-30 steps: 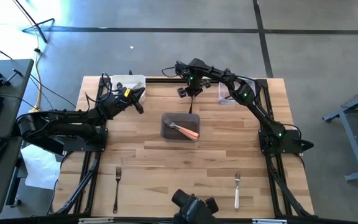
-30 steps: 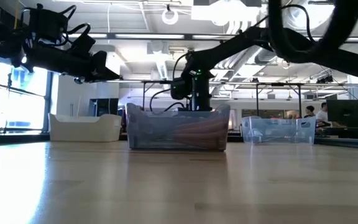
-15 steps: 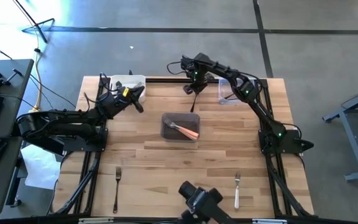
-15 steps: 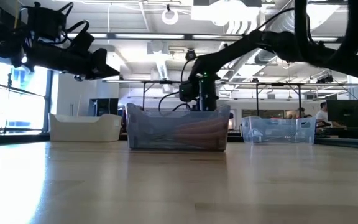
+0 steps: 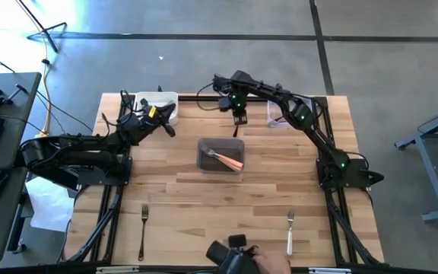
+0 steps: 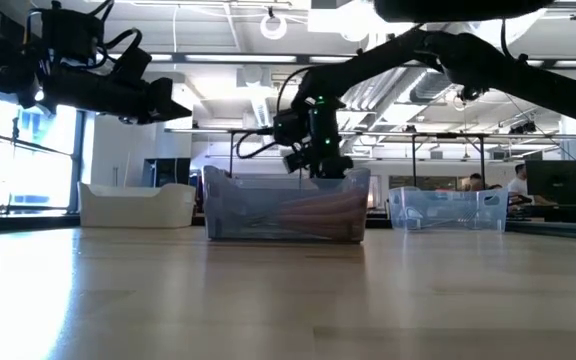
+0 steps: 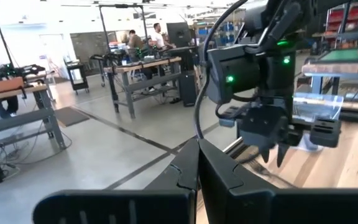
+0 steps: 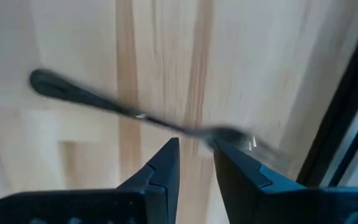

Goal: Sort silverware by color (type)
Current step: Put the top black fork into the transparent bin

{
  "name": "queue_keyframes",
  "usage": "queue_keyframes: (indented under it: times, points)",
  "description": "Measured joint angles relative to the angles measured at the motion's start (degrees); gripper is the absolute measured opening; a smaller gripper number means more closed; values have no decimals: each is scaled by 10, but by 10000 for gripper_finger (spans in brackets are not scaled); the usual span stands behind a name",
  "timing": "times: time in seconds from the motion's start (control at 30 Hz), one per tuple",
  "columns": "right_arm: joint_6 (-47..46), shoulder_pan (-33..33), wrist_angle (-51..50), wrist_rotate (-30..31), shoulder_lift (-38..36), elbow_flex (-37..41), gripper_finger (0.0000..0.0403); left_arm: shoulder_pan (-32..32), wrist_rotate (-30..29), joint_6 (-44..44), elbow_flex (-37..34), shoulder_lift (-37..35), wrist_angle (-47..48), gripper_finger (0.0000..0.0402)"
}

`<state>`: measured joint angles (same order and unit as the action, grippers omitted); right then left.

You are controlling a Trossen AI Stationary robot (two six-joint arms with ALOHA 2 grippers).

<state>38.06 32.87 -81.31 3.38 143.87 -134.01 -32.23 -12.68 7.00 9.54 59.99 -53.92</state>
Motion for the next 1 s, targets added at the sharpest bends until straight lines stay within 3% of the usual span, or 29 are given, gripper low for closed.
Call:
queue_keyframes:
  times: [0.13,0.33,0.53,0.7,0.87,1.0]
  points:
    - [61,-16,26,54,0,16,83,0,-1,14,0,0,8,0]
    - [98,-21,31,61,1,18,83,0,-1,35,0,0,20,0]
    - [95,-17,42,49,-13,18,83,0,-3,45,0,0,41,0]
    - [73,-9,45,-2,-38,27,83,0,-5,53,0,0,45,0]
    - [83,-6,82,20,-134,174,83,0,-5,57,0,0,45,0]
    - [116,-7,207,23,-227,329,83,0,-13,56,0,0,40,0]
